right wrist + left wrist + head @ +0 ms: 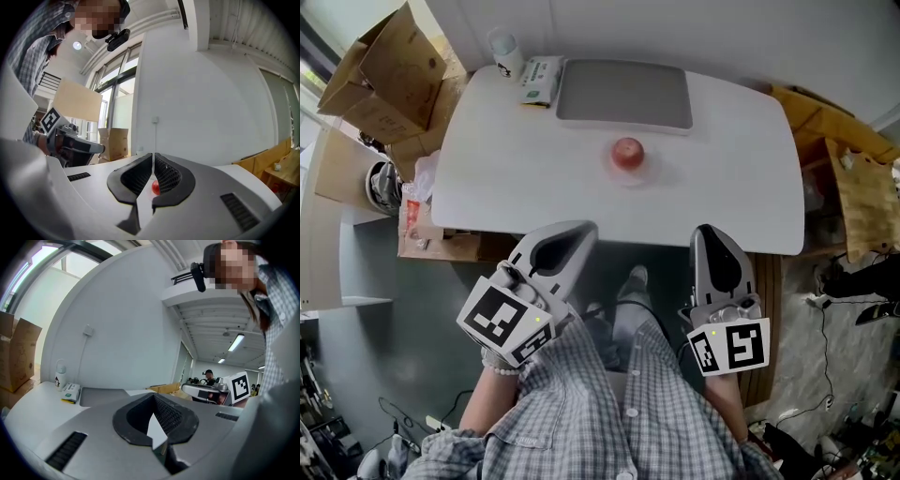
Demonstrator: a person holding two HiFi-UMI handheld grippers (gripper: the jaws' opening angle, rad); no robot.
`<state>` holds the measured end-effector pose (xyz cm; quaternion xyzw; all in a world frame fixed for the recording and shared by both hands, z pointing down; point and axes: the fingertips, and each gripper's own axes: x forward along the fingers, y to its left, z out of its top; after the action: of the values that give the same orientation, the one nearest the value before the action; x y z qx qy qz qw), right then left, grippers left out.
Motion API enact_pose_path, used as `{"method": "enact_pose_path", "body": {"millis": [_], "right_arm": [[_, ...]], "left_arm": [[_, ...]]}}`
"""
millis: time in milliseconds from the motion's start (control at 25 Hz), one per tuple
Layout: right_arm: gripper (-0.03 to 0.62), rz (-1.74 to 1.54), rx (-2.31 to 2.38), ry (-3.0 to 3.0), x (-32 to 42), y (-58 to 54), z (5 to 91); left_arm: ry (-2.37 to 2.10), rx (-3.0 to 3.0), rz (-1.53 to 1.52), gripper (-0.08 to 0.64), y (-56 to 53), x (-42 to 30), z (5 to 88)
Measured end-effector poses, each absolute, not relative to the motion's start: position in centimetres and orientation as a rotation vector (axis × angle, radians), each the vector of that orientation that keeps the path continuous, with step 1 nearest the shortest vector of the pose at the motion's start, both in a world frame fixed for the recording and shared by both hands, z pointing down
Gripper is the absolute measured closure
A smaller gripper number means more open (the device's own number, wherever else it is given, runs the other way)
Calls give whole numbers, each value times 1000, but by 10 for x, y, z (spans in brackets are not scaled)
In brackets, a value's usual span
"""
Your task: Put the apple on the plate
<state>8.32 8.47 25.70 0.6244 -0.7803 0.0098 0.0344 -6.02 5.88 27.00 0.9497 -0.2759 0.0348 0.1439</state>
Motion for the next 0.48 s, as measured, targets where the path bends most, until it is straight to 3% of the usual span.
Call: {"method": "enact_pose_path", "body": {"millis": [480], "right_arm": [[561,7,1804,-2437,132,11,253]], "left_arm": [[-884,2675,94,552,-2,-2,269]]}}
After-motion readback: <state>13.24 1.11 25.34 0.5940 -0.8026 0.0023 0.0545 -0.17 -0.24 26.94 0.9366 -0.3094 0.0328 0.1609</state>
